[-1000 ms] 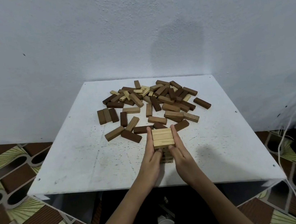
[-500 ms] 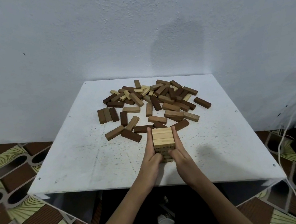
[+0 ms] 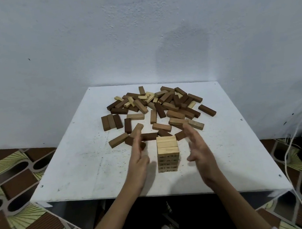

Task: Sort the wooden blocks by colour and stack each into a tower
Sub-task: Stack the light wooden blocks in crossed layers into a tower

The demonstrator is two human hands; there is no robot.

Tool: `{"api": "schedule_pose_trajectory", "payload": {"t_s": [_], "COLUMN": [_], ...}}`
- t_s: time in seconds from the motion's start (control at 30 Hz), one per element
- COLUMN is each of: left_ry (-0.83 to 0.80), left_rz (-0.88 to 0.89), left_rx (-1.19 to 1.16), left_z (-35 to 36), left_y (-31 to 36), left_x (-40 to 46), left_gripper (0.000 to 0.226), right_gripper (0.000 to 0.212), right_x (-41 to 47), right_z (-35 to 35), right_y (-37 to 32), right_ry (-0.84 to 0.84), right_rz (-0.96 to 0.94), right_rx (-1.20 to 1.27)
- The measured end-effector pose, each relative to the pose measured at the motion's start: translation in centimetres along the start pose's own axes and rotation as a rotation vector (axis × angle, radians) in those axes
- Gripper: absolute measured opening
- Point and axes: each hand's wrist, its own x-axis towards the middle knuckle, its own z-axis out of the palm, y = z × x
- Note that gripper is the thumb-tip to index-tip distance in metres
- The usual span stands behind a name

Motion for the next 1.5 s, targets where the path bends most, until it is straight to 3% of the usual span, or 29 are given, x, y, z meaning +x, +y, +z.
{"api": "schedule_pose_trajectory", "payload": {"t_s": [0.13, 0.27, 0.4, 0.6, 0.67, 0.8, 0.97, 1.07, 1.23, 1.5], "left_ry": [0.165, 0.171, 0.174, 0.119, 0.079, -0.035, -0.030, -0.059, -0.043, 0.091], "left_rz": [0.075, 0.144, 0.147, 0.163, 0.155, 0.162, 0.201, 0.187, 0.129, 0.121], "left_rx": [0.093, 0.331, 0.554, 0.701, 0.695, 0.793, 0.763, 0.745, 0.730, 0.507], "left_z": [-2.6, -4.8, -6.9, -8.9, -8.9, -8.2, -7.7, -7.5, -7.8, -7.9], "left_y": [0.4, 0.8, 0.4, 0.5, 0.1, -0.9, -1.2, -1.6, -2.6, -2.2], "left_x": [3.5, 8.7, 14.1, 20.5, 22.1, 25.0, 26.6, 27.1, 27.0, 25.7], "left_gripper": [0.060, 0.038, 0.036, 0.034, 0.035, 0.025, 0.023, 0.022, 0.044, 0.051], "right_gripper": [0.051, 0.035, 0.030, 0.022, 0.028, 0.076, 0.066, 0.054, 0.013, 0.026], "right_x": [3.8, 9.7, 16.0, 24.4, 26.8, 30.0, 30.1, 30.2, 31.2, 31.5], "right_z": [-1.5, -0.3, 1.9, 6.3, 7.7, 9.2, 8.9, 7.8, 5.9, 4.0], "right_y": [-1.8, -3.7, -4.1, -3.0, -1.7, 0.5, 0.2, -0.3, -1.3, -0.4], "right_ry": [0.057, -0.116, -0.260, -0.455, -0.501, -0.577, -0.430, -0.398, -0.148, -0.212], "right_rz": [-0.053, -0.053, -0.123, -0.259, -0.303, -0.330, -0.559, -0.595, -0.443, -0.149], "right_rx": [-0.035, -0.368, -0.708, -0.960, -1.023, -1.149, -1.362, -1.297, -0.751, -1.048]}}
